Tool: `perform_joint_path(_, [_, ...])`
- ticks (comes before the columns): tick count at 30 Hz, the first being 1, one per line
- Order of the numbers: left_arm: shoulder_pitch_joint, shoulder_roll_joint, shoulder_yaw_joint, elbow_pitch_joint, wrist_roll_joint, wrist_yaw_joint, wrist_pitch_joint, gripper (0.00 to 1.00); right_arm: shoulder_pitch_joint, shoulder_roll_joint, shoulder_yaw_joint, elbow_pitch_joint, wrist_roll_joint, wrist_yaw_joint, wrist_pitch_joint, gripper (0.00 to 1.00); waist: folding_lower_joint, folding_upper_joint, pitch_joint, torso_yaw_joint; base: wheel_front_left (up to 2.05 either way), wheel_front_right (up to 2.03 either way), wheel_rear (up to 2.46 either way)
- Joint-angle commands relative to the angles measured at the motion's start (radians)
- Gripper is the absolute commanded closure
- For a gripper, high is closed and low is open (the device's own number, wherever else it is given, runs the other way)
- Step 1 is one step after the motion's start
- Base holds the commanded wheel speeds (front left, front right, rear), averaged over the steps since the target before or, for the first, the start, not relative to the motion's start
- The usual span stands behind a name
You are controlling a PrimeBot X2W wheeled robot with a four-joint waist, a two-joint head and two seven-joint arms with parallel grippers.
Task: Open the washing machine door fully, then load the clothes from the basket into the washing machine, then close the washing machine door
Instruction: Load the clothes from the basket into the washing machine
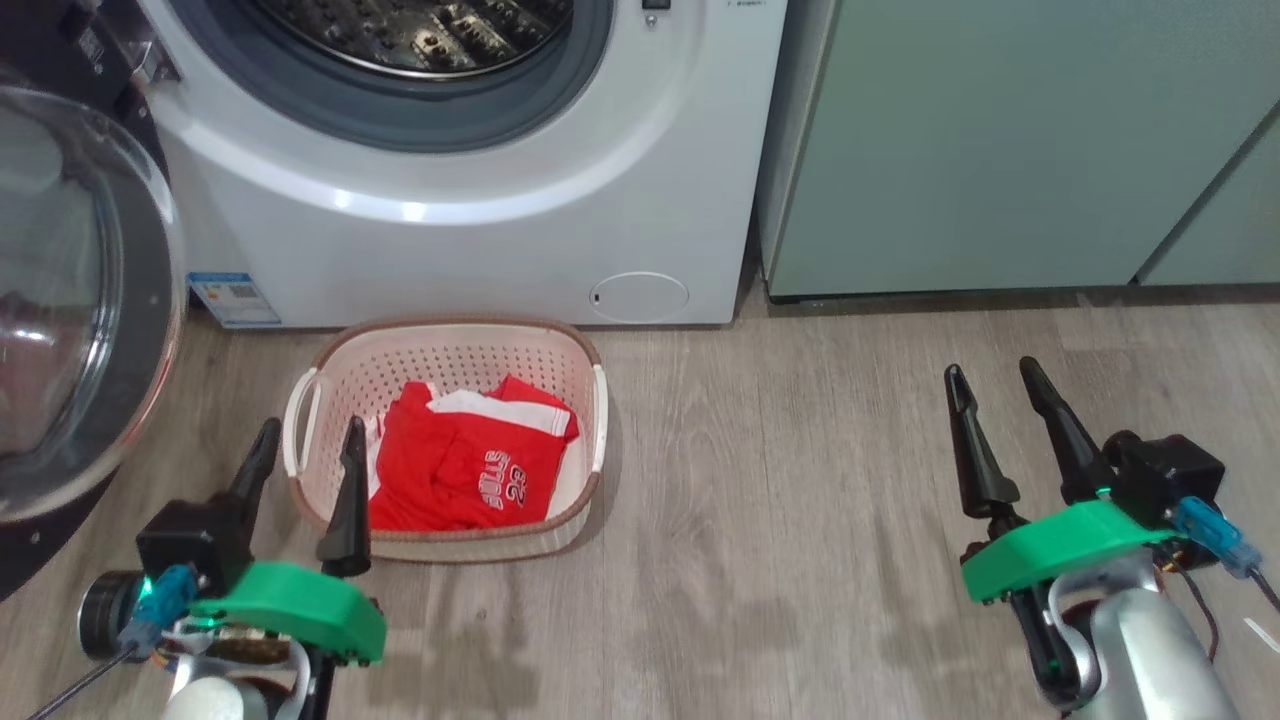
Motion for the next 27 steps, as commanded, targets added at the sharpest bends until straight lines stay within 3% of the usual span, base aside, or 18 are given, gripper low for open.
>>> perform_joint_path(1, [-0.045,0.018,0.028,-0.039,-0.003,0.002,-0.007,0.0,-0.032,0.003,0.02,-0.029,0.003,0.0,-0.007,0.0,0.0001,-0.0001,0.0,-0.001,1.5,-1.5,0.0])
perform_joint_path(15, [-0.05,0.026,0.009,-0.043,-0.002,0.003,-0.024,0.0,-0.029,0.003,0.022,-0.036,-0.002,0.0,0.001,0.0,0.0001,-0.0001,-0.004,0.005,1.68,-1.68,0.0])
perform_joint_path(27, [-0.047,0.036,0.0,-0.046,0.0,0.012,-0.031,0.0,-0.024,0.003,0.026,-0.043,-0.004,0.0,0.007,0.0,0.0001,-0.0001,-0.001,0.008,0.22,-0.22,0.0])
